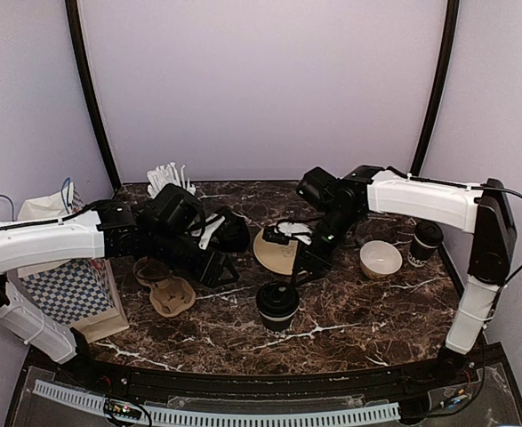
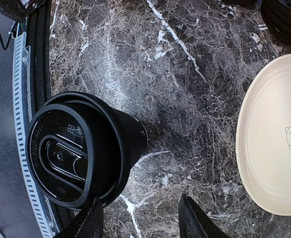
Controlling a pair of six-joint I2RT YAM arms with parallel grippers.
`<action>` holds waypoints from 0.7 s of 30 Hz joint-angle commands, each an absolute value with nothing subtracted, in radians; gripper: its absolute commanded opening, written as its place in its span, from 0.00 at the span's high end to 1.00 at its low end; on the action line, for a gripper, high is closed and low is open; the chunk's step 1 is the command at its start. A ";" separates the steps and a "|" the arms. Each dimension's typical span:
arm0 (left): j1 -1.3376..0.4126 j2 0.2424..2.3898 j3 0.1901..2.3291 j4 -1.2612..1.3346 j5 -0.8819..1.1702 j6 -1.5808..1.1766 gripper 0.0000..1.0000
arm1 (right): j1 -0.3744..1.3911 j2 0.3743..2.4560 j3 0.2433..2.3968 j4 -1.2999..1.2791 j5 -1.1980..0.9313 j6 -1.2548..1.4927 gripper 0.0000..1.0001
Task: Pack the takeout coffee
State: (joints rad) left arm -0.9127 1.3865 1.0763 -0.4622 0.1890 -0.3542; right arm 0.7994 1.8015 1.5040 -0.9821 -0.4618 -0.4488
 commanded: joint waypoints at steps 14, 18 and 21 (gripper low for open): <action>-0.914 1.378 1.064 -0.446 0.171 -0.393 0.45 | 0.816 1.781 1.531 -0.983 -0.428 -0.447 0.45; -0.913 1.416 1.085 -0.404 0.205 -0.447 0.45 | 0.788 1.745 1.527 -1.003 -0.434 -0.447 0.39; -0.914 1.448 1.087 -0.348 0.272 -0.482 0.44 | 0.763 1.706 1.481 -0.989 -0.448 -0.432 0.34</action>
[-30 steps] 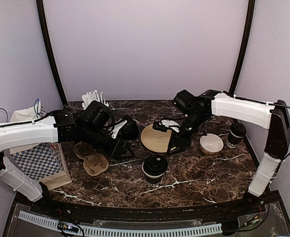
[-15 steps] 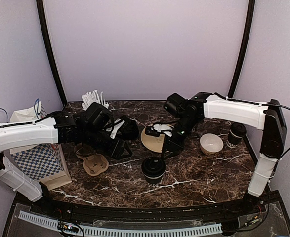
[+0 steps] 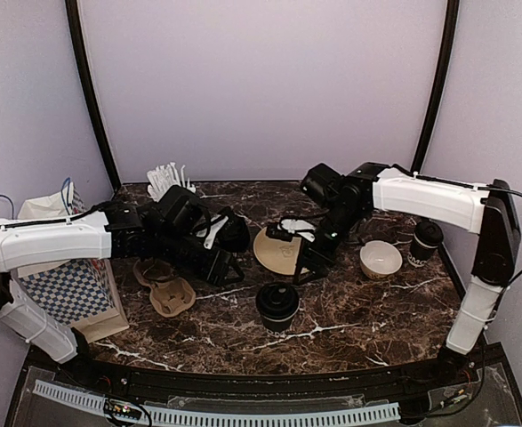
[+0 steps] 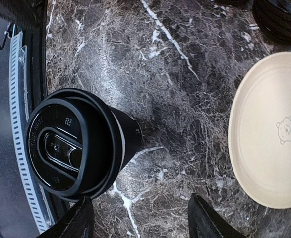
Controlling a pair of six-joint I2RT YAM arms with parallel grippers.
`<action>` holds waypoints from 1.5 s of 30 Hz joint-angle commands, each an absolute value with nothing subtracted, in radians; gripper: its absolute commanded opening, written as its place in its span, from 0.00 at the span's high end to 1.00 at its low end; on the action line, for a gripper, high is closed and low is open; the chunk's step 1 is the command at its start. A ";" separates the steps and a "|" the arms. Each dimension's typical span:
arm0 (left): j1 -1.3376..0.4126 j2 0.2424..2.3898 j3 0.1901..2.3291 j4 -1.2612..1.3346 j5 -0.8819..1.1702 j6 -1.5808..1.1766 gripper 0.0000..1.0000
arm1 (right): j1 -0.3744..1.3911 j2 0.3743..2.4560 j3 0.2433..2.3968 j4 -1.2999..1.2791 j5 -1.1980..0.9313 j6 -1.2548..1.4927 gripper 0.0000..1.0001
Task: Pack the takeout coffee
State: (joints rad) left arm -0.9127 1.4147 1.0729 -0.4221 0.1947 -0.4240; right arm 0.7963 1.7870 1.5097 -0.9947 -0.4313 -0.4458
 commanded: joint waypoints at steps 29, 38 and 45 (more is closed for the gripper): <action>-0.913 1.549 1.073 -0.264 0.414 -0.548 0.54 | 0.712 1.738 1.266 -0.862 -0.875 -0.271 0.49; -0.914 1.590 1.084 -0.256 0.461 -0.543 0.59 | 0.707 1.771 1.287 -0.861 -0.892 -0.259 0.56; -0.913 1.626 1.091 -0.234 0.476 -0.545 0.63 | 0.706 1.811 1.295 -0.868 -0.915 -0.261 0.64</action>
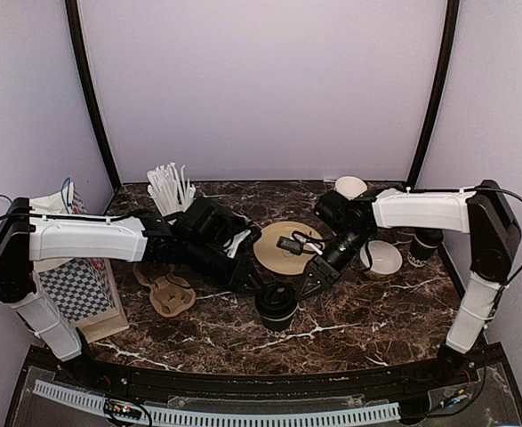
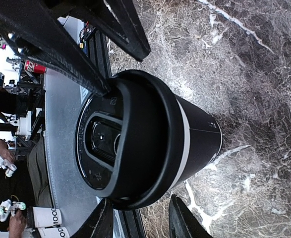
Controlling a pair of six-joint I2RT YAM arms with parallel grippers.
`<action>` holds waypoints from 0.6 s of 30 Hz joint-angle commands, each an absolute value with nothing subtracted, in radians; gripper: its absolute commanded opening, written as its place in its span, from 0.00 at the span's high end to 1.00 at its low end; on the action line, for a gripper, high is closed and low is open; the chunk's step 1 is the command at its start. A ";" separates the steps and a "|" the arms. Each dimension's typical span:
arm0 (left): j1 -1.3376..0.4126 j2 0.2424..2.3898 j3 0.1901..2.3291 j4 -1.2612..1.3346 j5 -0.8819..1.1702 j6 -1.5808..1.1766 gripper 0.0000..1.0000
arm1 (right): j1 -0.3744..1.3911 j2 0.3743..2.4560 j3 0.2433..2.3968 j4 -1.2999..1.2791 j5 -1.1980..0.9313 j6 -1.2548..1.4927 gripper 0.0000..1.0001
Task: Pack the takeout coffee
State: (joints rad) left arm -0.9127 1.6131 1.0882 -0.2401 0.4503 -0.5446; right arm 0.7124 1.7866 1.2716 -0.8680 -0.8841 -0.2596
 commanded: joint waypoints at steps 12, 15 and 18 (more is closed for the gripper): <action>-0.915 1.686 1.098 -0.195 0.520 -0.540 0.67 | 0.681 1.822 1.300 -0.897 -0.939 -0.248 0.59; -0.920 1.697 1.098 -0.199 0.520 -0.538 0.68 | 0.681 1.845 1.293 -0.886 -0.914 -0.226 0.60; -0.925 1.701 1.097 -0.211 0.509 -0.538 0.69 | 0.681 1.873 1.277 -0.873 -0.824 -0.183 0.63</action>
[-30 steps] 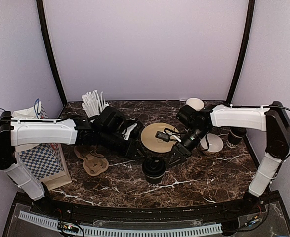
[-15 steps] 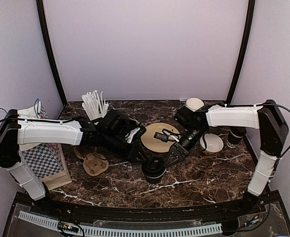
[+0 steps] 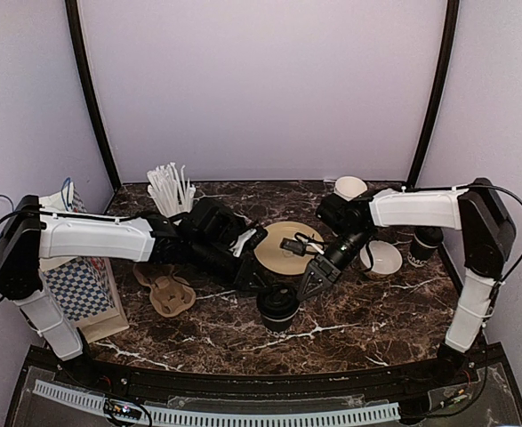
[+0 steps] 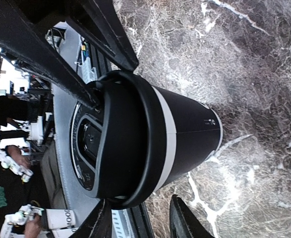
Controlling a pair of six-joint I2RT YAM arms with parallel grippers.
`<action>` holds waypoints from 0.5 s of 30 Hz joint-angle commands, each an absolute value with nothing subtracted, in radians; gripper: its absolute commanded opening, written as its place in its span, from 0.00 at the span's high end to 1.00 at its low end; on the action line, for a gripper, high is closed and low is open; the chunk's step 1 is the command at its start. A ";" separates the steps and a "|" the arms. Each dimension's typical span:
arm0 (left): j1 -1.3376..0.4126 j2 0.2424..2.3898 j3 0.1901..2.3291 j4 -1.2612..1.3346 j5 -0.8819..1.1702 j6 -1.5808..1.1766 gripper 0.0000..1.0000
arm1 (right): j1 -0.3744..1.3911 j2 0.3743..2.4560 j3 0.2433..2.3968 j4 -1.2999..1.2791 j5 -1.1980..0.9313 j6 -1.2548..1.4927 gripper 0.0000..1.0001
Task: Pack the takeout coffee
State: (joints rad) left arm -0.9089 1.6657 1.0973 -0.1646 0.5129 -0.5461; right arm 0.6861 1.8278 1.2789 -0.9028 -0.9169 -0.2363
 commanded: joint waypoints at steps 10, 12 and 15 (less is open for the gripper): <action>-0.927 1.695 1.060 -0.249 0.468 -0.526 0.66 | 0.681 1.923 1.260 -0.851 -0.695 -0.150 0.71; -0.927 1.690 1.056 -0.250 0.465 -0.526 0.66 | 0.681 1.911 1.280 -0.867 -0.728 -0.171 0.71; -0.929 1.666 1.066 -0.250 0.450 -0.522 0.64 | 0.671 1.887 1.347 -0.936 -0.802 -0.246 0.68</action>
State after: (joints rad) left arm -0.9146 1.6703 1.0969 -0.1631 0.4938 -0.5434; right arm 0.6788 1.8576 1.2934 -0.9352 -0.9115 -0.1707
